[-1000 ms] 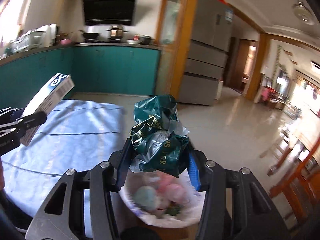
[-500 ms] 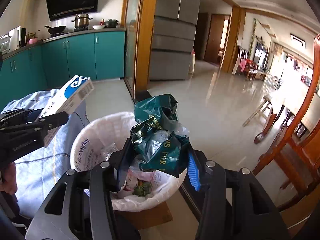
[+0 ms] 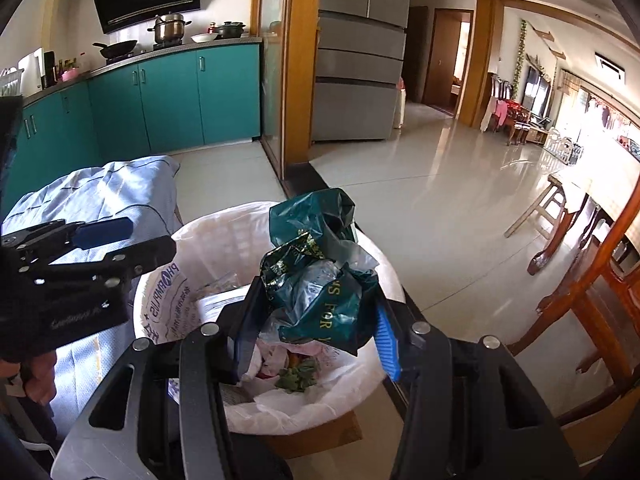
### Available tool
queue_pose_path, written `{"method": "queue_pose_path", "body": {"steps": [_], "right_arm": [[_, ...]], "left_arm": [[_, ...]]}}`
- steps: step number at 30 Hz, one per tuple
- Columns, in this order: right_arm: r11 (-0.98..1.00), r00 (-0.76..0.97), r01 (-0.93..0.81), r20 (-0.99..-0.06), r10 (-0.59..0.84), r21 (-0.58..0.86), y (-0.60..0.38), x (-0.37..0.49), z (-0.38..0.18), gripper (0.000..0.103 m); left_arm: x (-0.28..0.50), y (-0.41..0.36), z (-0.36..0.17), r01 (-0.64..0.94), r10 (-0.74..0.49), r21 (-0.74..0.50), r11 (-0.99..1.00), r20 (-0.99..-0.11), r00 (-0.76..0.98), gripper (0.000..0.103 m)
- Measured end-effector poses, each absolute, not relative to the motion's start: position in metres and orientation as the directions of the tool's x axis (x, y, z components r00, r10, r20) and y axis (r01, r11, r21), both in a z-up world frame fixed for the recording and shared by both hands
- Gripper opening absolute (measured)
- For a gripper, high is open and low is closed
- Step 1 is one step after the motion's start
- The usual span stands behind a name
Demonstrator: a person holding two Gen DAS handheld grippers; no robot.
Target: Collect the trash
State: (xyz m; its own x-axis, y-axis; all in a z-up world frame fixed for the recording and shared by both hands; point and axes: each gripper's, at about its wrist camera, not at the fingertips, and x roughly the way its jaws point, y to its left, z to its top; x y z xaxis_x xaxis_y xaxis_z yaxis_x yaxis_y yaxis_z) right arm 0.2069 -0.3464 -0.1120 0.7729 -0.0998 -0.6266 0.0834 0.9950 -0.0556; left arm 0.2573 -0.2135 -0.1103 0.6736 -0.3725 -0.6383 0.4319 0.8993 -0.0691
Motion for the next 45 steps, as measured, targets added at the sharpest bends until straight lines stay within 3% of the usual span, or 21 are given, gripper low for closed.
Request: {"method": "queue_pose_path", "body": {"steps": [3,5,8,10,17,24,39,45], "right_arm": [[0.993,0.777,0.089,-0.619,-0.118,-0.077,-0.342,0.212,-0.11,0.061],[0.992,0.789,0.092,-0.602,-0.124,-0.084,-0.339,0.209,-0.107,0.075],[0.993,0.808,0.081,-0.577,-0.116,-0.086,-0.33,0.201,-0.1,0.083],[0.993,0.818,0.073,-0.563,-0.114,-0.094,-0.323,0.195,-0.094,0.085],[0.987,0.884,0.065,-0.45,-0.126,-0.147,-0.278,0.145,-0.058,0.097],[0.987,0.936,0.045,-0.339,-0.095,-0.154,-0.219,0.08,-0.032,0.099],[0.985,0.931,0.058,-0.348,-0.113,-0.163,-0.176,0.033,-0.024,0.099],[0.983,0.93,0.08,-0.343,-0.134,-0.168,-0.172,0.025,-0.023,0.099]], "left_arm": [[0.24,-0.2,-0.095,0.395,-0.332,-0.031,0.918,-0.605,0.723,0.072],[0.227,-0.184,-0.083,0.364,-0.304,-0.011,0.931,-0.575,0.759,0.075],[0.208,-0.161,-0.068,0.325,-0.276,-0.006,0.946,-0.541,0.794,0.08],[0.19,-0.142,-0.054,0.294,-0.262,-0.017,0.956,-0.502,0.824,0.088],[0.131,-0.08,-0.016,0.172,-0.171,-0.033,0.985,-0.404,0.899,0.099],[0.072,-0.042,-0.004,0.093,-0.081,0.014,0.996,-0.375,0.924,0.1],[0.01,0.005,0.008,-0.012,0.017,0.018,1.0,-0.355,0.935,0.1],[0.002,0.002,0.012,0.012,-0.002,0.026,1.0,-0.344,0.939,0.1]]}}
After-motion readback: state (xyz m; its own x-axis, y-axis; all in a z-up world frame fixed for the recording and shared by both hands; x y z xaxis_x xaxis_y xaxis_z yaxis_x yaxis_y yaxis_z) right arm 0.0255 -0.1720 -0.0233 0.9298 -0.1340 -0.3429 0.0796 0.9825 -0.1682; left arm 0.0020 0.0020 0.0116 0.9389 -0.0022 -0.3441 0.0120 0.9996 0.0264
